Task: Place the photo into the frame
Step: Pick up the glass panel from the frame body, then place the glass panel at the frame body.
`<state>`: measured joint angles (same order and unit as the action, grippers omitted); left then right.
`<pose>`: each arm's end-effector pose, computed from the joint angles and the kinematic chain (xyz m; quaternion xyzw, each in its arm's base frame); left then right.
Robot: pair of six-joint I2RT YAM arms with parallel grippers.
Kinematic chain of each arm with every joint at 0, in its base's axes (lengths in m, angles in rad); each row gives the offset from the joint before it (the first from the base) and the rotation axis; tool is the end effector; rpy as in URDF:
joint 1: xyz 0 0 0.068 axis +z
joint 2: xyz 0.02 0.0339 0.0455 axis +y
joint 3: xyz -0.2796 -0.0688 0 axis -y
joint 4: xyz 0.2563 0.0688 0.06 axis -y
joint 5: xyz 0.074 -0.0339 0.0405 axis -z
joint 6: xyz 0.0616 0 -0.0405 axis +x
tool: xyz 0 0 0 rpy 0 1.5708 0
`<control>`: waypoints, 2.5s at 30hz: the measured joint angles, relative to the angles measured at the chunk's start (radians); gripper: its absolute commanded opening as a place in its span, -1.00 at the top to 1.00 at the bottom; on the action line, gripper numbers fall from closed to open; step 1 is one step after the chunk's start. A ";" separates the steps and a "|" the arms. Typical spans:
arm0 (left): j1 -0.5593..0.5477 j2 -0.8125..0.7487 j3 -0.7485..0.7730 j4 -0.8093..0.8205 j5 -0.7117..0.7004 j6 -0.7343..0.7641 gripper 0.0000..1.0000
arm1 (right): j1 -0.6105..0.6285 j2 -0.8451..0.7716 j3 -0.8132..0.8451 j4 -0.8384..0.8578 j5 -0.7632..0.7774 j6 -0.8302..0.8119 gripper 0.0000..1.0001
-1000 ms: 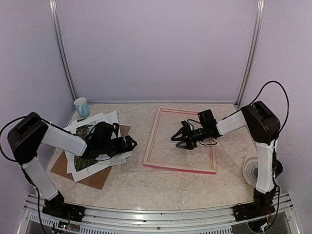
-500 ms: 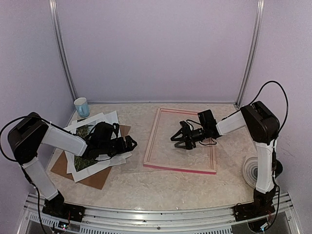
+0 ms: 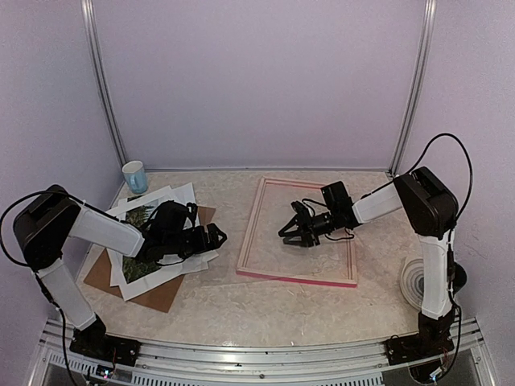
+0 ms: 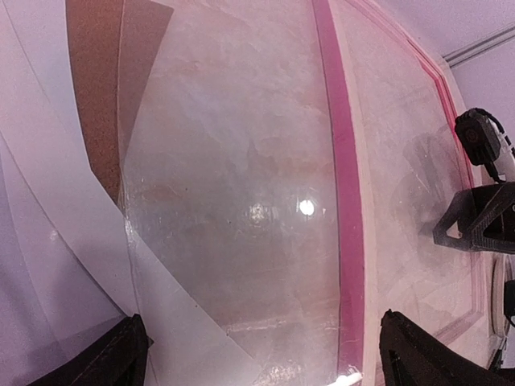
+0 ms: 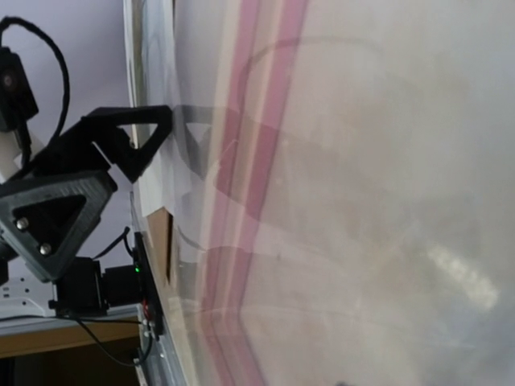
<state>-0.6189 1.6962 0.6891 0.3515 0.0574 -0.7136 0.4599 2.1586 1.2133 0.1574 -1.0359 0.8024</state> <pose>0.2831 -0.2060 0.1237 -0.0298 0.8963 -0.2932 0.3313 0.3780 0.2464 0.0988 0.0493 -0.8236 -0.5651 0.0024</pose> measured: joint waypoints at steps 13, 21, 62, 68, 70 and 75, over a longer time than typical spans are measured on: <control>0.000 0.000 0.000 0.000 0.012 0.000 -0.98 | -0.013 0.001 0.014 -0.048 0.000 -0.038 0.90; 0.000 -0.003 0.000 0.000 0.016 0.000 -0.98 | -0.016 0.001 0.008 -0.039 -0.005 -0.044 1.00; -0.014 -0.322 -0.101 -0.063 0.005 -0.046 -0.98 | -0.146 -0.210 -0.169 -0.085 0.112 -0.104 1.00; -0.019 -0.338 -0.107 -0.062 0.000 -0.049 -0.98 | -0.163 -0.220 -0.188 -0.087 0.134 -0.110 1.00; -0.020 -0.343 -0.109 -0.062 -0.003 -0.050 -0.98 | -0.164 -0.225 -0.193 -0.087 0.139 -0.111 1.00; -0.028 -0.346 -0.113 -0.062 -0.009 -0.053 -0.98 | -0.165 -0.241 -0.211 -0.087 0.155 -0.119 1.00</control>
<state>-0.6472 1.3499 0.5766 0.2897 0.0486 -0.7666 0.2947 1.9179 1.0019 0.0708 -0.8810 0.6838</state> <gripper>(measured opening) 0.989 0.008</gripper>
